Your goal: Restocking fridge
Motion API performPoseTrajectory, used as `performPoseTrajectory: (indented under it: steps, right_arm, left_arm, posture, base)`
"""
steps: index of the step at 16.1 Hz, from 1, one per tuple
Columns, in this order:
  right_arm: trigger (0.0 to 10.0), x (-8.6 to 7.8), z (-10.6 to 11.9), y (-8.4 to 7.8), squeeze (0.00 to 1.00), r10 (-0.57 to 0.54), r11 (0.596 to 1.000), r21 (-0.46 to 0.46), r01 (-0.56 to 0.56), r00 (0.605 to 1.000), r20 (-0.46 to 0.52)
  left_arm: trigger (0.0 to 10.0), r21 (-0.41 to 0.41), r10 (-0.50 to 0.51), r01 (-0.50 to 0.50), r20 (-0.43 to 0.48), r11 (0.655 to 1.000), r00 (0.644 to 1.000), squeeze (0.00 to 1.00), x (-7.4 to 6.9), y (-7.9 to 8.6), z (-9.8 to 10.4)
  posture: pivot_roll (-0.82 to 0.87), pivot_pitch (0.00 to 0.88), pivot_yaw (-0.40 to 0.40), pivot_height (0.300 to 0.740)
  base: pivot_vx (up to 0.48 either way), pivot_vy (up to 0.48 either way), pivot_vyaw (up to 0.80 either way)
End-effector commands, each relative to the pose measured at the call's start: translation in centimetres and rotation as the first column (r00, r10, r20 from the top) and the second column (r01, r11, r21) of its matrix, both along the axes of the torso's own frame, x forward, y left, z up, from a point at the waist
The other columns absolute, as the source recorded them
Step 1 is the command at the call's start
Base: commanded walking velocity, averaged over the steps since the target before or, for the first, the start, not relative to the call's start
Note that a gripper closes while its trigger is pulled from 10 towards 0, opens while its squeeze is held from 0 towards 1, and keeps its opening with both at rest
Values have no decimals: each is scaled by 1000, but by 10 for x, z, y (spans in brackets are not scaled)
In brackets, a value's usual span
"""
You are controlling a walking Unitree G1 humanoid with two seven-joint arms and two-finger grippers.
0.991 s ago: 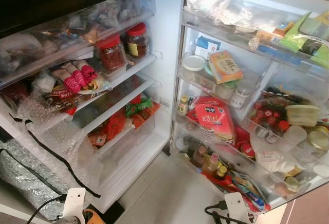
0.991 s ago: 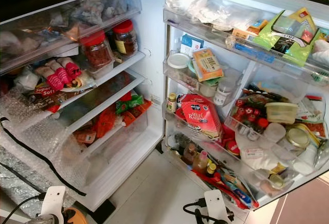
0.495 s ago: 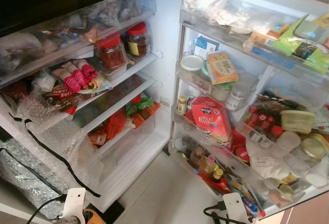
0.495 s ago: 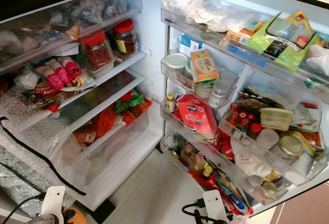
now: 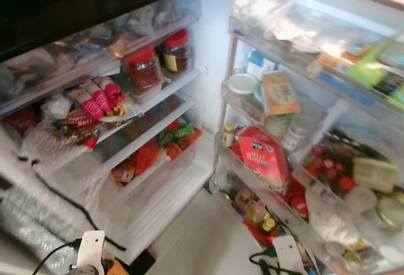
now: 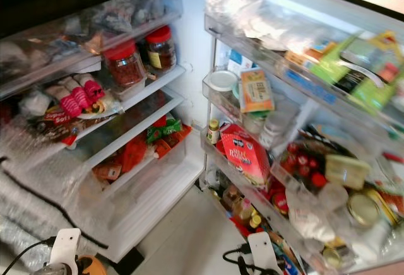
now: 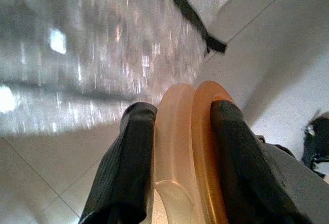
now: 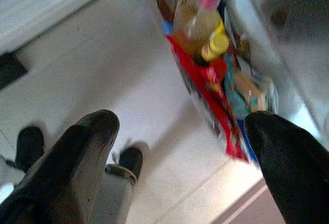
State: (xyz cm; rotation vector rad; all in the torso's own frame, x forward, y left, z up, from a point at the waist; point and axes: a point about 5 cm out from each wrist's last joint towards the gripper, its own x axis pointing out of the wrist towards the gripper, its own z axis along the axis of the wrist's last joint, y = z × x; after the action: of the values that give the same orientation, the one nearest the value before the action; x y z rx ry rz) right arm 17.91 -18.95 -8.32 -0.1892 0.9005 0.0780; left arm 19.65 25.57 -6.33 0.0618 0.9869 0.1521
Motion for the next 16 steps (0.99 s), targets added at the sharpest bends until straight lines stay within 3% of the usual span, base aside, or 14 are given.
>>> performPoseTrajectory:
  steps: [1,6,16]
  right_arm:
    - [10000,-3,-1,-1,0,6,1000,-9,-6,1000,-11]
    - [10000,-5,-3,1,0,17,1000,-11,-17,1000,-19]
    - [10000,-6,-3,4,0,32,999,-11,-33,999,-23]
  left_arm:
    - [10000,9,4,-4,-8,1000,1000,0,-2,2,-1]
    - [10000,11,2,-2,-9,1000,1000,0,-2,2,-1]
    - [10000,15,3,-3,-12,1000,1000,0,-3,3,-1]
  posture:
    - [-127,53,11,740]
    - [-126,56,11,740]
    - [-125,56,11,740]
  base:
    - [326,0,0]
    - [318,0,0]
    - [0,0,0]
